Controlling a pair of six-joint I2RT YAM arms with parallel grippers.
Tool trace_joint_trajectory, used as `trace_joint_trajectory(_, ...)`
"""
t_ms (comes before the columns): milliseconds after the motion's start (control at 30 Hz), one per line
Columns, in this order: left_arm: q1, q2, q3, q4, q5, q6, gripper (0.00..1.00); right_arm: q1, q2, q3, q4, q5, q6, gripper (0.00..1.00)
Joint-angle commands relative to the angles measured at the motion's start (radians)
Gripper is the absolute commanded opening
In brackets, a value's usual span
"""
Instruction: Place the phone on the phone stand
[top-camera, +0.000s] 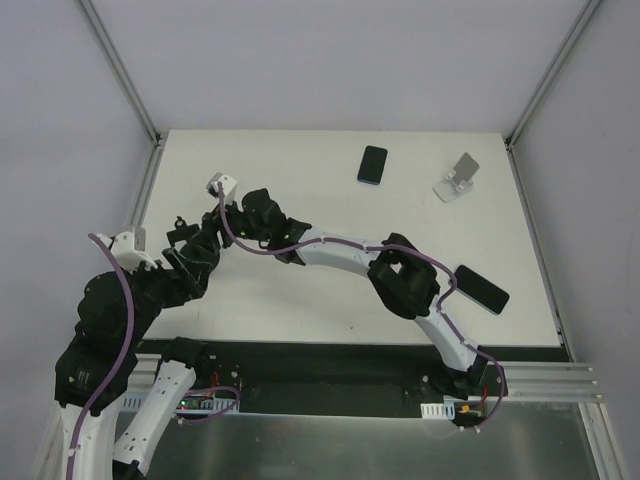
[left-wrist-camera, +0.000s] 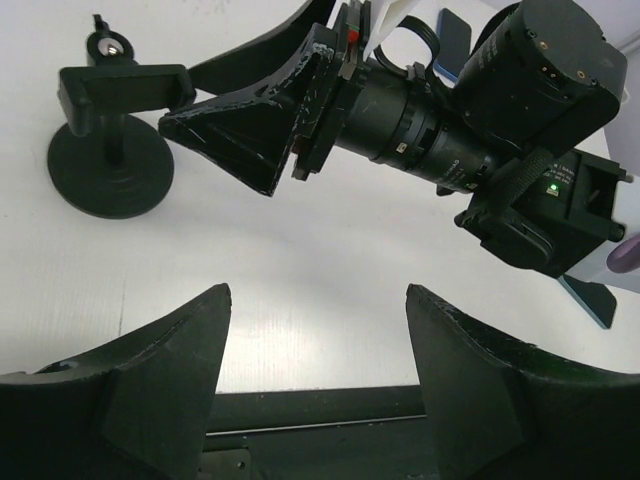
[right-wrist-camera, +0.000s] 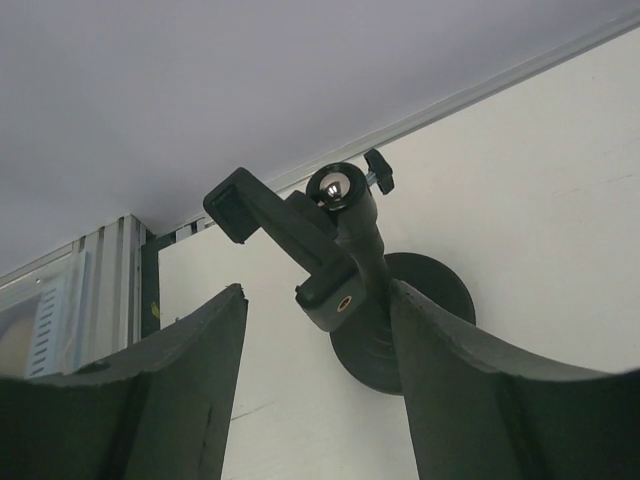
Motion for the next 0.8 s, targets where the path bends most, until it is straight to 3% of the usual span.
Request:
trace_joint_trajectory(0, -0.006, -0.03, 0.0, -0.013, -0.071, 0.066, 0.7, 0.002, 0.023, 0.081, 0.033, -0.031, 0.045, 0.61)
trace_joint_trajectory(100, -0.006, -0.029, 0.037, -0.029, -0.087, 0.127, 0.72, 0.006, 0.05, 0.107, 0.039, -0.03, 0.058, 0.58)
trace_joint_trajectory(300, -0.006, -0.014, 0.048, -0.07, -0.142, 0.152, 0.72, 0.017, 0.082, 0.171, 0.008, -0.014, 0.05, 0.41)
trace_joint_trajectory(500, -0.006, 0.003, -0.004, -0.032, -0.128, 0.205, 0.79, 0.022, 0.017, 0.102, -0.013, 0.039, -0.017, 0.15)
trace_joint_trajectory(567, -0.006, 0.019, -0.015, 0.0, -0.119, 0.206, 0.81, 0.017, -0.031, 0.07, -0.018, 0.05, -0.054, 0.02)
trace_joint_trajectory(767, -0.006, 0.06, -0.072, 0.157, -0.01, 0.167, 0.86, -0.023, -0.201, -0.129, -0.003, 0.046, -0.129, 0.01)
